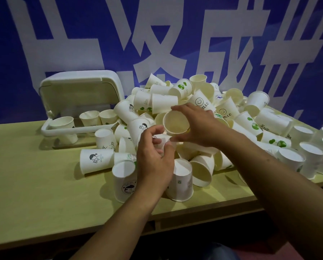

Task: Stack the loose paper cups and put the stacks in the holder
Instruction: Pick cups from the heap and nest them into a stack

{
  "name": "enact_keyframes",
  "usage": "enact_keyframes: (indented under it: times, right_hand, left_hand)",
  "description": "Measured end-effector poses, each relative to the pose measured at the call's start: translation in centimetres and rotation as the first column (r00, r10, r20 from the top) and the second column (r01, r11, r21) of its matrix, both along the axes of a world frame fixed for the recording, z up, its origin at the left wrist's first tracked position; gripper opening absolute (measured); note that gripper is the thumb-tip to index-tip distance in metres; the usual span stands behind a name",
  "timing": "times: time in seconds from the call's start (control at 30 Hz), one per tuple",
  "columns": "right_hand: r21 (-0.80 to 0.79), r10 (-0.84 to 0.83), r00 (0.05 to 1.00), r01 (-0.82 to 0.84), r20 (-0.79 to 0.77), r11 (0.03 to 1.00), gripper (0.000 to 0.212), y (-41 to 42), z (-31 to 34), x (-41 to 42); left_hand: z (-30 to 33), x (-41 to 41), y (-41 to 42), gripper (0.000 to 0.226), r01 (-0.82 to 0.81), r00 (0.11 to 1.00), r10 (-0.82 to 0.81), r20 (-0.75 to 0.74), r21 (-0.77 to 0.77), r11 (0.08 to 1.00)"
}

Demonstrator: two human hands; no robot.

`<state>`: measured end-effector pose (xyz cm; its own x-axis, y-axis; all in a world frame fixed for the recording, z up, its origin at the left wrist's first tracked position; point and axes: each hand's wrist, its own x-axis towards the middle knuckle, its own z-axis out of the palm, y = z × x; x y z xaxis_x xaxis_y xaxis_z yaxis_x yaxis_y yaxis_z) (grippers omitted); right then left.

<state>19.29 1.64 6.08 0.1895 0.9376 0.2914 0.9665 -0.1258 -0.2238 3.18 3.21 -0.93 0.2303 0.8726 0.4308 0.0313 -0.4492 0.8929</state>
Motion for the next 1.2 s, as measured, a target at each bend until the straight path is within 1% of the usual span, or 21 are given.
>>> enact_keyframes:
  times: [0.07, 0.13, 0.2, 0.27, 0.33, 0.47, 0.6, 0.67, 0.7, 0.73, 0.8, 0.87, 0.9, 0.97, 1.0, 1.03, 1.1, 1.13, 1.2]
  right_hand:
    - [0.079, 0.018, 0.991, -0.008, -0.132, 0.997, 0.087, -0.7, 0.7, 0.0]
    - [0.204, 0.053, 0.96, 0.004, -0.275, 0.979, 0.079, -1.7, 1.6, -0.2]
    - [0.27, 0.073, 0.938, 0.022, -0.338, 0.963, 0.074, -2.8, 2.5, -0.8]
    - [0.286, 0.107, 0.924, 0.002, -0.366, 0.958, 0.076, -3.9, 3.0, -1.9]
    - [0.296, 0.151, 0.916, -0.036, -0.372, 0.954, 0.072, -4.7, 3.0, -3.1]
    - [0.283, 0.185, 0.912, -0.08, -0.365, 0.956, 0.069, -5.8, 2.4, -4.6]
    - [0.166, 0.222, 0.903, -0.171, -0.369, 0.971, 0.069, -6.1, 2.0, -5.7]
    - [0.179, 0.239, 0.895, -0.183, -0.377, 0.967, 0.063, -5.4, 1.8, -5.9]
    - [0.202, 0.233, 0.892, -0.165, -0.388, 0.965, 0.059, -4.9, 1.8, -5.7]
    - [0.219, 0.216, 0.897, -0.138, -0.386, 0.966, 0.052, -4.2, 1.8, -5.6]
    - [0.201, 0.158, 0.94, -0.099, -0.301, 0.975, 0.036, -2.8, 1.7, -5.5]
    - [0.094, 0.116, 0.979, -0.102, -0.166, 0.99, 0.034, -1.7, 1.4, -5.9]
    - [0.013, 0.104, 0.989, -0.103, -0.104, 0.995, 0.038, -1.2, 1.0, -6.2]
    - [-0.145, 0.073, 0.997, -0.075, -0.017, 0.987, 0.056, -0.3, 0.2, -6.9]
    - [-0.191, 0.057, 0.998, -0.054, 0.011, 0.98, 0.065, 0.1, -0.2, -7.2]
    - [-0.211, 0.046, 0.998, -0.037, 0.039, 0.977, 0.071, 0.4, -0.6, -7.3]
    - [-0.207, 0.032, 0.996, -0.014, 0.084, 0.978, 0.077, 0.8, -1.0, -7.4]
    - [-0.199, 0.03, 0.996, -0.012, 0.089, 0.98, 0.077, 0.8, -1.0, -7.3]
    - [-0.183, 0.04, 0.998, -0.03, 0.051, 0.983, 0.076, 0.6, -0.7, -7.0]
  left_hand:
    - [0.2, 0.0, -0.1, 0.044, -0.008, 1.0, 0.008, -0.012, 0.016, 1.0]
    - [0.3, 0.0, -0.2, 0.055, -0.016, 0.999, 0.018, -0.026, 0.071, 0.997]
    - [0.6, 0.1, -0.5, 0.067, -0.015, 0.999, 0.022, -0.042, 0.157, 0.987]
    - [1.1, 0.0, -0.7, 0.076, -0.01, 0.998, 0.024, -0.057, 0.237, 0.971]
    - [1.6, -0.3, -0.9, 0.084, 0.032, 0.998, -0.014, -0.063, 0.294, 0.955]
    - [1.7, -1.6, -1.1, 0.093, 0.152, 0.988, -0.151, -0.026, 0.271, 0.95]
    - [1.3, -3.8, -0.9, 0.097, 0.14, 0.988, -0.109, -0.112, 0.319, 0.937]
    - [1.5, -5.3, -0.3, 0.091, 0.1, 0.989, -0.062, -0.134, 0.297, 0.95]
    - [1.6, -6.1, 0.1, 0.089, 0.077, 0.992, -0.045, -0.121, 0.277, 0.958]
    - [1.9, -6.9, 0.6, 0.088, 0.056, 0.995, -0.032, -0.099, 0.258, 0.964]
    - [2.4, -8.5, 1.5, 0.085, 0.01, 0.998, 0.003, -0.055, 0.248, 0.969]
    - [2.9, -10.0, 2.3, 0.079, -0.03, 0.999, 0.037, -0.023, 0.268, 0.963]
    - [3.0, -10.8, 2.6, 0.077, -0.047, 0.999, 0.052, -0.011, 0.276, 0.96]
    - [3.1, -11.9, 2.9, 0.075, -0.07, 0.997, 0.073, 0.001, 0.267, 0.961]
    - [2.9, -12.3, 2.9, 0.074, -0.076, 0.997, 0.078, 0.002, 0.255, 0.964]
    - [2.7, -12.6, 2.9, 0.073, -0.081, 0.997, 0.083, 0.003, 0.246, 0.966]
    - [2.2, -13.1, 2.7, 0.071, -0.074, 0.997, 0.079, -0.009, 0.242, 0.968]
    - [2.0, -13.2, 2.5, 0.07, -0.059, 0.998, 0.066, -0.021, 0.244, 0.968]
    - [1.8, -13.4, 2.3, 0.069, -0.022, 0.999, 0.033, -0.04, 0.245, 0.969]
